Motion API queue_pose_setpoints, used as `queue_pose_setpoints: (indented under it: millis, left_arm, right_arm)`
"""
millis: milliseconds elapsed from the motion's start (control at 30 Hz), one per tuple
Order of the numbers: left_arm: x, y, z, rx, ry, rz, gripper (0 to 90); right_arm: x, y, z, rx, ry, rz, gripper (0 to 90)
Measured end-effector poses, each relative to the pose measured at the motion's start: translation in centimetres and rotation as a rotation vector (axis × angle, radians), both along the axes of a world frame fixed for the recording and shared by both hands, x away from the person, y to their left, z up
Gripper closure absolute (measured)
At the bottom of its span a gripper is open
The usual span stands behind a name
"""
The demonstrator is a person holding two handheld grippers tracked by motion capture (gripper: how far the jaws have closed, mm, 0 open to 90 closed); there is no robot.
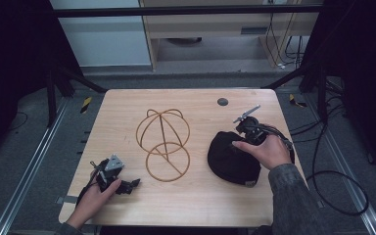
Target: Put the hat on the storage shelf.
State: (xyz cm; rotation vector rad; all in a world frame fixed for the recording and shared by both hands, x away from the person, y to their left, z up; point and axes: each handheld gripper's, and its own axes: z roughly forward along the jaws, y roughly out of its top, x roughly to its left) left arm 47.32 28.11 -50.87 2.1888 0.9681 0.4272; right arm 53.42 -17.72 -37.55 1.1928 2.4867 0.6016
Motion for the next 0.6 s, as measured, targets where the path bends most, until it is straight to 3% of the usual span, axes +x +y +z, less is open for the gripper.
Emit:
queue_pose_setpoints:
  millis: [200, 367, 500, 600]
  left_arm:
    - [0.0, 0.0, 0.0, 0.001, 0.000, 0.000, 0.0]
    - [0.0, 0.0, 0.0, 0.000, 0.001, -0.001, 0.0]
    - [0.0, 0.0, 0.0, 0.001, 0.001, -0.001, 0.0]
    - [0.0, 0.0, 0.0, 0.001, 0.002, -0.001, 0.0]
  right_arm:
    - [0.9, 0.4, -1.0, -0.041, 0.039, 0.019, 34.3]
    - [1.4, 0.7, -1.4, -0.068, 0.051, 0.031, 53.9]
    - [1.6, 0.7, -1.6, -0.053, 0.065, 0.058, 68.9]
    - [1.6, 0.7, -1.6, -0.057, 0.078, 0.076, 73.6]
